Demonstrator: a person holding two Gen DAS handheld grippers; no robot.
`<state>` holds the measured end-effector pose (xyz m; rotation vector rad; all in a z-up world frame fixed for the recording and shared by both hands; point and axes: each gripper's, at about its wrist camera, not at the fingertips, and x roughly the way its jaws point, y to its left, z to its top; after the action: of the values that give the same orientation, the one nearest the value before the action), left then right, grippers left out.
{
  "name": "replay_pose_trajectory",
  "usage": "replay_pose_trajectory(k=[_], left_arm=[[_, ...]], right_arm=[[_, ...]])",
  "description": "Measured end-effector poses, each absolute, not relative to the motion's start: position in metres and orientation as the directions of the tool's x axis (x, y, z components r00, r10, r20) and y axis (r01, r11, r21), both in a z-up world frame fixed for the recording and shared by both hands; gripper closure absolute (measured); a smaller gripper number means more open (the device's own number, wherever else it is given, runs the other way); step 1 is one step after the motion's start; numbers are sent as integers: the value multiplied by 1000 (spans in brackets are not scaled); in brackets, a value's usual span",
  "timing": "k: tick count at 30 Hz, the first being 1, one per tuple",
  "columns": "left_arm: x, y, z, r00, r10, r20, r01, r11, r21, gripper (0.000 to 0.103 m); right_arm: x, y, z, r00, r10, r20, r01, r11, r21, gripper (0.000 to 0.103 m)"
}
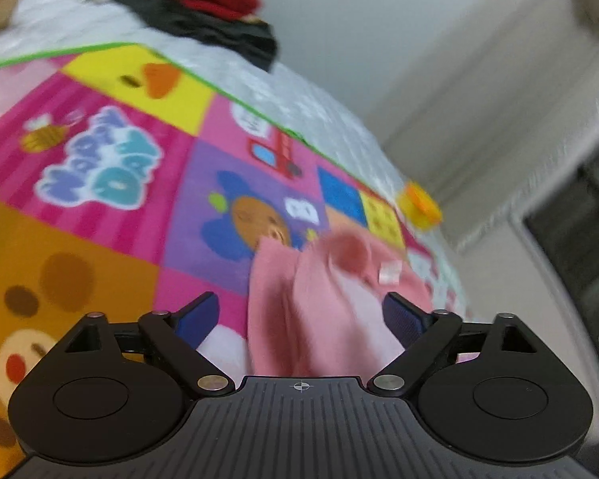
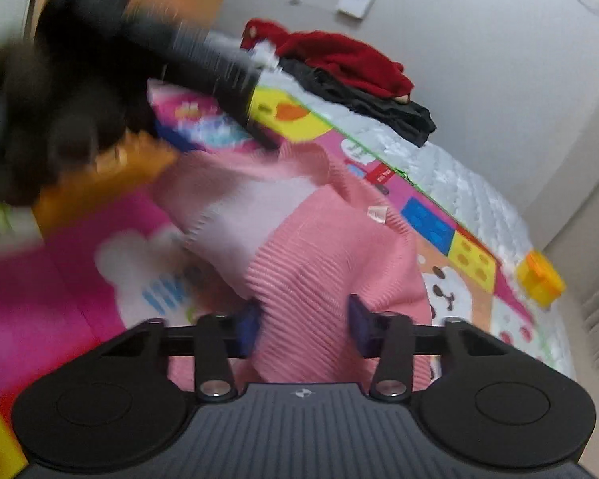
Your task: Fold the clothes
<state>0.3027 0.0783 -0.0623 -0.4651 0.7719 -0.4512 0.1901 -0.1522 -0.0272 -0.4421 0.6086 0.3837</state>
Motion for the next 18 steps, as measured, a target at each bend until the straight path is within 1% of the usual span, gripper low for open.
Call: replay_pose_trajectory(k=[1, 2, 4, 6, 7, 9, 11, 12, 13, 14, 17, 18], left_arm=[[303, 74, -65, 625, -530, -573, 217, 823, -525, 22], [304, 72, -69, 616, -519, -593, 210, 834, -511, 26], [307, 70, -77, 592, -513, -621, 193, 839, -509, 40], [309, 69, -84, 574, -519, -634, 187, 836, -516, 43], [308, 68, -86, 567, -524, -636, 190, 834, -518, 47], [307, 66, -88, 555, -545, -629, 204, 821, -533, 52], [308, 65, -91, 536, -583, -611, 208, 793, -573, 52], [308, 65, -93, 525, -603, -601, 208, 775, -597, 52], [309, 65, -96, 514, -616, -598, 205, 764, -612, 60], [310, 63, -99, 501, -621, -602, 199, 760, -618, 61], [310, 64, -101, 499, -611, -614, 192, 769, -610, 59], [309, 65, -99, 507, -605, -614, 189, 773, -606, 55]], right_arm=[[192, -157, -18, 752, 236, -615, -456, 861, -227, 98], [193, -162, -9, 750, 258, -609, -443, 880, -173, 98], [203, -168, -1, 739, 286, -610, -426, 900, -94, 98], [218, -176, 1, 728, 311, -611, -396, 918, -5, 99], [225, -179, 3, 723, 324, -610, -380, 924, 40, 99], [236, -186, 8, 699, 418, -580, -359, 907, 221, 100], [247, -184, 6, 653, 522, -549, -354, 851, 388, 101], [250, -180, 2, 624, 560, -545, -354, 825, 441, 103], [253, -173, -4, 613, 572, -544, -349, 815, 464, 103], [258, -167, -8, 612, 567, -551, -340, 818, 464, 103], [270, -155, -18, 616, 546, -568, -316, 832, 457, 103], [272, -153, -18, 622, 539, -568, -311, 836, 453, 102]])
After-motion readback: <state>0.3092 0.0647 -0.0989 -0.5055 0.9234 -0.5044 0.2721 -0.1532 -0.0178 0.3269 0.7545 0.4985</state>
